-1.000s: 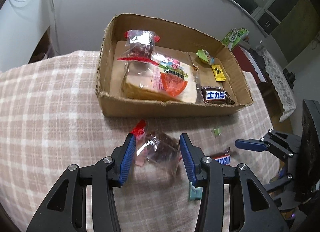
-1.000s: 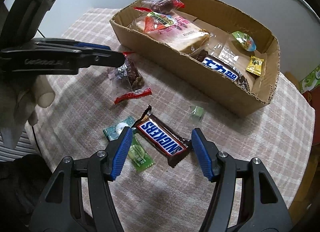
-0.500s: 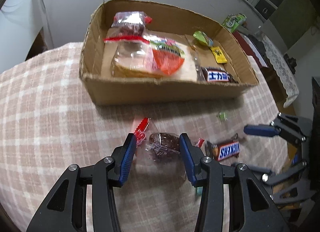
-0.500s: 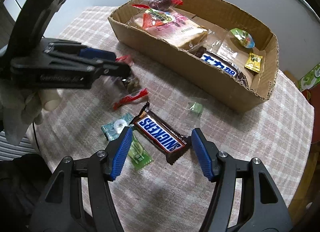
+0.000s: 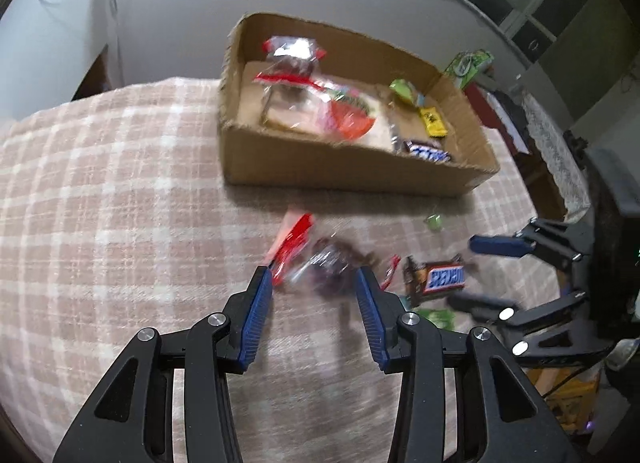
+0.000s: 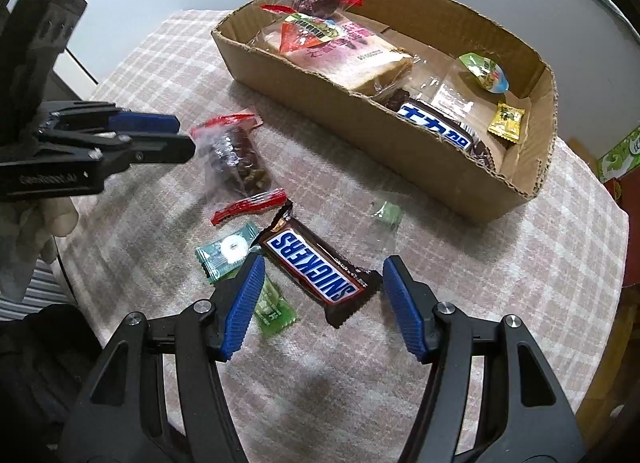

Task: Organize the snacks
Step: 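Grasp the clear wrapped pastry with the left tool while the right tool grasps the Snickers bar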

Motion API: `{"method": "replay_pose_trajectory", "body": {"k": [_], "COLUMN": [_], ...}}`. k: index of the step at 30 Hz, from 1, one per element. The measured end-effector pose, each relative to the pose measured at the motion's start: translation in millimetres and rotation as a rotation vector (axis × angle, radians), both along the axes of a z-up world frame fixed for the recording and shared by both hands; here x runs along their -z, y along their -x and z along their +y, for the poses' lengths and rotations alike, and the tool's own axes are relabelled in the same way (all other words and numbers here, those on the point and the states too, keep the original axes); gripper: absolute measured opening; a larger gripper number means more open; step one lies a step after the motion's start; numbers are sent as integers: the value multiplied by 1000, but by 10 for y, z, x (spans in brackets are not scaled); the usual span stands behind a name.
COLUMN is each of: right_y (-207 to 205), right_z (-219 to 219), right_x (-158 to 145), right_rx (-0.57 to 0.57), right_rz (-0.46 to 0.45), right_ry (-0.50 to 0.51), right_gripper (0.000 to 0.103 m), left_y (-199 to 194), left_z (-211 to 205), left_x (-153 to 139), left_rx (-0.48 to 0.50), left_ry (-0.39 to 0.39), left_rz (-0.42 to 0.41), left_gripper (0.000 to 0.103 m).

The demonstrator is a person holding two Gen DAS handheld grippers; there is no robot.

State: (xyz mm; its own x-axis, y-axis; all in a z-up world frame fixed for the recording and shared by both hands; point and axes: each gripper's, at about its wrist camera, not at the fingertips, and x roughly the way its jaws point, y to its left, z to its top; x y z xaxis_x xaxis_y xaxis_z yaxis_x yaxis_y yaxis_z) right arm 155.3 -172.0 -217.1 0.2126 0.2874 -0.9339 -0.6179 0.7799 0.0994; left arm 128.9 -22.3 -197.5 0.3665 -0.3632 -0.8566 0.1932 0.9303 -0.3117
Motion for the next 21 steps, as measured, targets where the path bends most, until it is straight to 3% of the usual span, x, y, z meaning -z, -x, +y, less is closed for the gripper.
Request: {"method": "replay_pose_trajectory", "body": {"k": [3, 7, 11, 14, 18, 21], "right_y": [-1, -17, -48, -72, -134, -154], "right_z": [52, 138, 201, 229, 320, 302], "right_x": [25, 87, 143, 194, 253, 265], "right_rx": [-25, -50, -63, -54, -32, -3], "right_rz": [0, -7, -16, -7, 3, 14], "right_ry": [11, 33, 53, 49, 53, 42], "right_gripper": [64, 64, 64, 59, 45, 43], "left_y": [-90, -151, -72, -5, -68, -192], "left_z": [-93, -224, -190, -132, -143, -201], "left_x": [-6, 17, -5, 96, 152, 167], "left_rx": [18, 28, -46, -72, -92, -112], "left_ry": [25, -9, -19, 51, 97, 61], "left_rz": [14, 26, 50, 117, 138, 144], "left_gripper": [41, 41, 41, 41, 42, 44]}}
